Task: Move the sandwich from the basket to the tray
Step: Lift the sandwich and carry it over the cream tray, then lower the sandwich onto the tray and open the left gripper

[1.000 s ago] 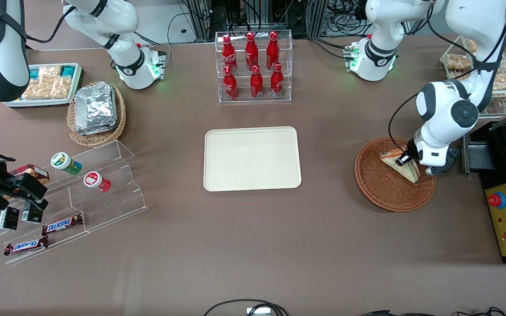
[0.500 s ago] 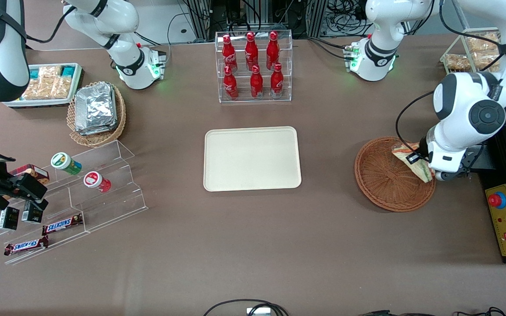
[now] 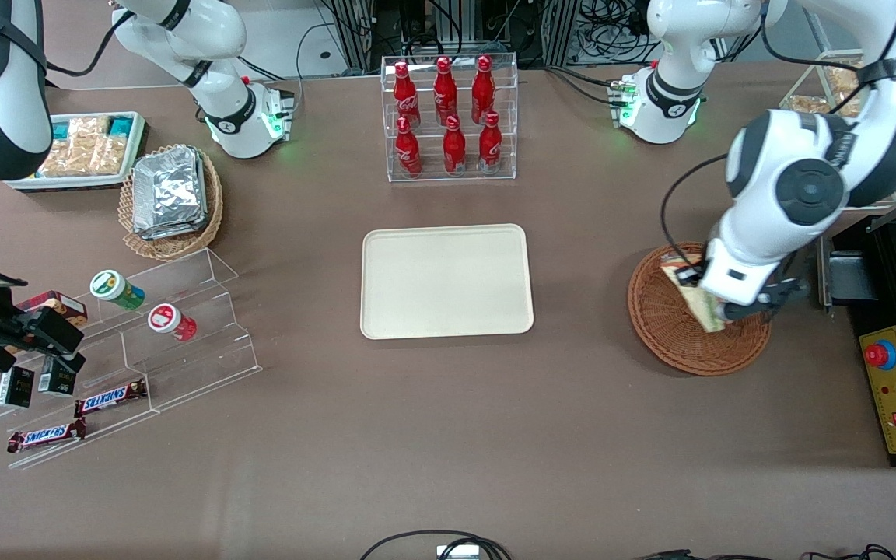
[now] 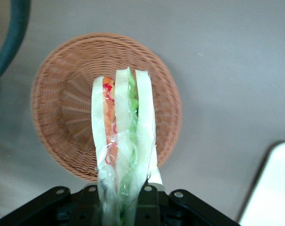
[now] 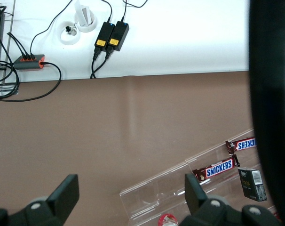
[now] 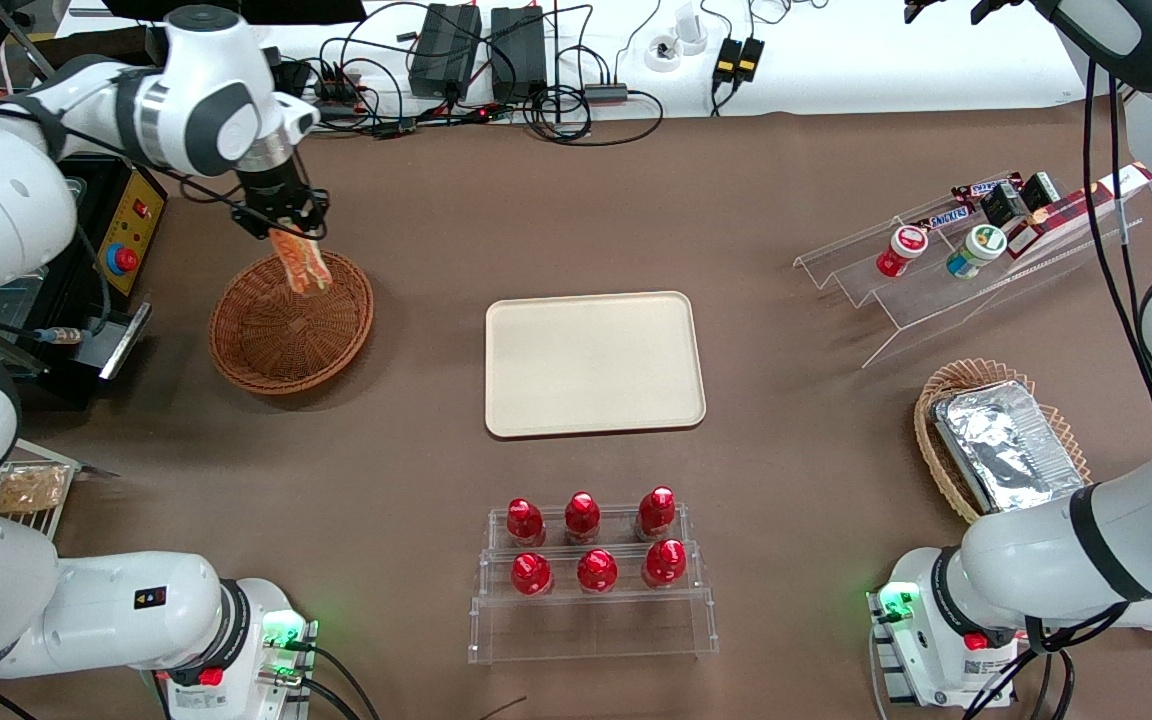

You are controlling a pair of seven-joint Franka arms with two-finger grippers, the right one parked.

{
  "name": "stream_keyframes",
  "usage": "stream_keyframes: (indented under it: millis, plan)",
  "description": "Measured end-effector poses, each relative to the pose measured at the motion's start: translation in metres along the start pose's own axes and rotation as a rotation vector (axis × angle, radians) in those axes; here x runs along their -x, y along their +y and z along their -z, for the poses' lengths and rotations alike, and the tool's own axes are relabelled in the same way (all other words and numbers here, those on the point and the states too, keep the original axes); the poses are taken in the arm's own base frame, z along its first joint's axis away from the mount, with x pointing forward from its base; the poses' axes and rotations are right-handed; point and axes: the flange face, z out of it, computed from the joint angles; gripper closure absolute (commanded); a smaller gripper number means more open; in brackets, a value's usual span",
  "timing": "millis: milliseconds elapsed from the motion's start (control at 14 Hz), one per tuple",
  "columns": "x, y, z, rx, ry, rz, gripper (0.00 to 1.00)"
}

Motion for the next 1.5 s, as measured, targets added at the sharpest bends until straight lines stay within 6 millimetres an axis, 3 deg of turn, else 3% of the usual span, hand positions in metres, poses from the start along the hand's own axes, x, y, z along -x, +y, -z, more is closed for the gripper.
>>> stream_keyframes:
  millis: [286, 571, 786, 1000, 1214, 1500]
  plan:
    - [0.038, 0.085, 0.002, -0.040, 0.041, -0.225, 1.00]
    - [0.085, 0.175, -0.017, -0.061, 0.051, -0.389, 1.00]
    - [0.113, 0.224, -0.039, -0.069, 0.045, -0.423, 1.00]
    - [0.141, 0.262, -0.074, -0.047, 0.024, -0.428, 1.00]
    - [0.159, 0.287, -0.120, -0.041, -0.014, -0.460, 1.00]
    - [0.170, 0.305, -0.155, -0.047, -0.021, -0.452, 1.00]
